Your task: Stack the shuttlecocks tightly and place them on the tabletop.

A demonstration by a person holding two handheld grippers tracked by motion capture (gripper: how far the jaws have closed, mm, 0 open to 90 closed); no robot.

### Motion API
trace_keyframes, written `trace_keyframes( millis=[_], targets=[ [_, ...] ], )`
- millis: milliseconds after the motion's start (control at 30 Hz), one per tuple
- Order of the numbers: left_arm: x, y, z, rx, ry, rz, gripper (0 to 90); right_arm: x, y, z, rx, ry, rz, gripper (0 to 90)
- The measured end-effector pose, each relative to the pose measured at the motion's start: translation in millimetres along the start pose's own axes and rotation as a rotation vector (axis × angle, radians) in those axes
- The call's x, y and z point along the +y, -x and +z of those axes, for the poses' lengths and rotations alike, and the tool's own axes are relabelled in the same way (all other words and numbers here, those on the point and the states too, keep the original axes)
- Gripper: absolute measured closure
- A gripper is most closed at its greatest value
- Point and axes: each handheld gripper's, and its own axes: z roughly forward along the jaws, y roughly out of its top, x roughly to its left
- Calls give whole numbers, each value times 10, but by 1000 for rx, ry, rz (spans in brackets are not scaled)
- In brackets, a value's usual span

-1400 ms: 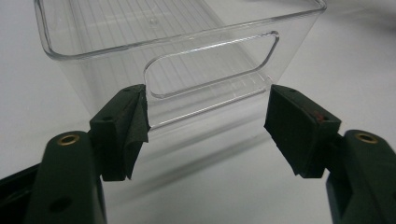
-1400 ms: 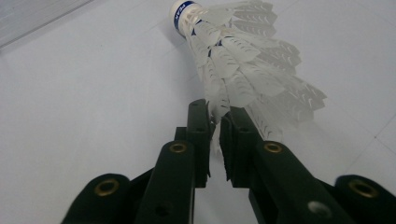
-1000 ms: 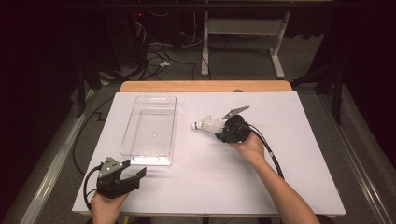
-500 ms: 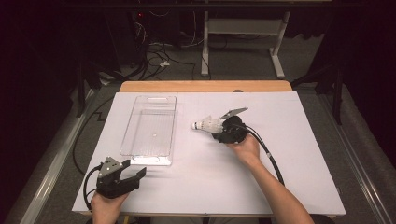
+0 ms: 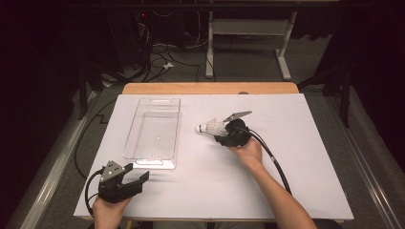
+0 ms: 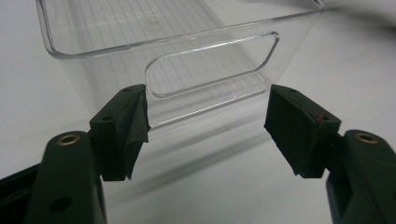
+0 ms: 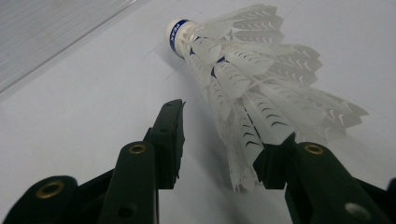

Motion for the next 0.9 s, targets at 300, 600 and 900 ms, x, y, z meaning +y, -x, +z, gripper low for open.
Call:
trace_keyframes(
  millis=[300,600,900],
  targets=[
    [-9,-17,-15,-7,9,-9,314,17,15,15,-5,16,4,591],
    [-8,-14,-10,-16,8,-9,314,34,-3,47,-4,22,6,594],
    [-9,-12,-16,-20,10,-6,314,61,-20,86,-12,29,5,622]
  ],
)
